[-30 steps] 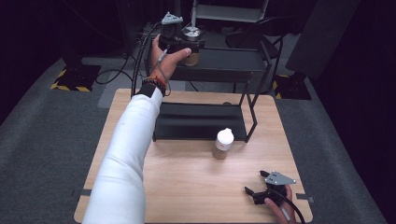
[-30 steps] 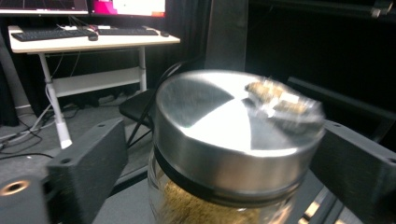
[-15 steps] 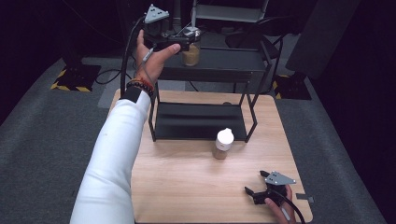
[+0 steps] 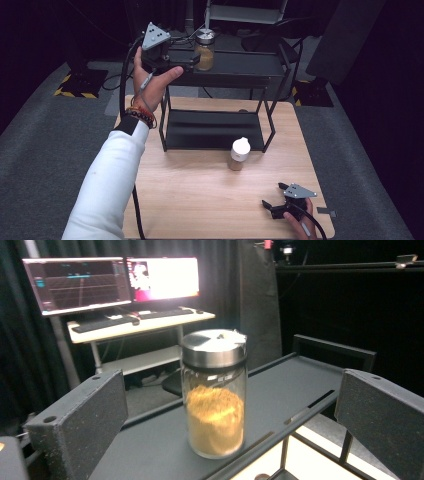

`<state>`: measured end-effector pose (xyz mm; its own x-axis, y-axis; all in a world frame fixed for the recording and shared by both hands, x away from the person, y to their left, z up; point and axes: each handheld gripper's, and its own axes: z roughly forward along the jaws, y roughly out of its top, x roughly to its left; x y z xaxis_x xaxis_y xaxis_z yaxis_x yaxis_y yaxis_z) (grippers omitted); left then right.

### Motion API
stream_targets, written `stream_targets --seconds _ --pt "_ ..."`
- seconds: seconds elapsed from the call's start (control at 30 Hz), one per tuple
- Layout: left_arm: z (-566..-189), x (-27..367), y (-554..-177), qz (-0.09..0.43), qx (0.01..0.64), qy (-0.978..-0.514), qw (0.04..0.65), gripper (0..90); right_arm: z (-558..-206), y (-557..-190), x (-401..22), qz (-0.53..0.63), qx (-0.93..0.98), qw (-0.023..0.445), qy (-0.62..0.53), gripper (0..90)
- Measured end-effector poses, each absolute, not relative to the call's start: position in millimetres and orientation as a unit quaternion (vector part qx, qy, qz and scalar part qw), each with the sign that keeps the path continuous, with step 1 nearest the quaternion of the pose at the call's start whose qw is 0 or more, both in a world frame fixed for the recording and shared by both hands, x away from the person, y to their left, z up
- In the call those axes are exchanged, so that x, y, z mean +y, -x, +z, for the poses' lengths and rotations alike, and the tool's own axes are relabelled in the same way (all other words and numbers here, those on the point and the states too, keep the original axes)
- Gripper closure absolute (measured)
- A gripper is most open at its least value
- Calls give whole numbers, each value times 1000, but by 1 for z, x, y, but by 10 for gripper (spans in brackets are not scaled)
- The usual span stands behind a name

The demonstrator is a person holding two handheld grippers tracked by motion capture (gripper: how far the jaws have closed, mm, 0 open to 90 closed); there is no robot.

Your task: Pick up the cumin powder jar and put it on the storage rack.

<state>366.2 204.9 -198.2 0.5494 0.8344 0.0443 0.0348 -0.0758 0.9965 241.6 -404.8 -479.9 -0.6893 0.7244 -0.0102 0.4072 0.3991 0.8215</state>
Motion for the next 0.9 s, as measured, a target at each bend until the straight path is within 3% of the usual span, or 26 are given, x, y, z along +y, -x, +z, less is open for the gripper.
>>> stream_targets --seconds 0.9 --pt "-273 214 -319 310 336 -680 573 3 -480 -242 -405 425 815 187 -347 0"
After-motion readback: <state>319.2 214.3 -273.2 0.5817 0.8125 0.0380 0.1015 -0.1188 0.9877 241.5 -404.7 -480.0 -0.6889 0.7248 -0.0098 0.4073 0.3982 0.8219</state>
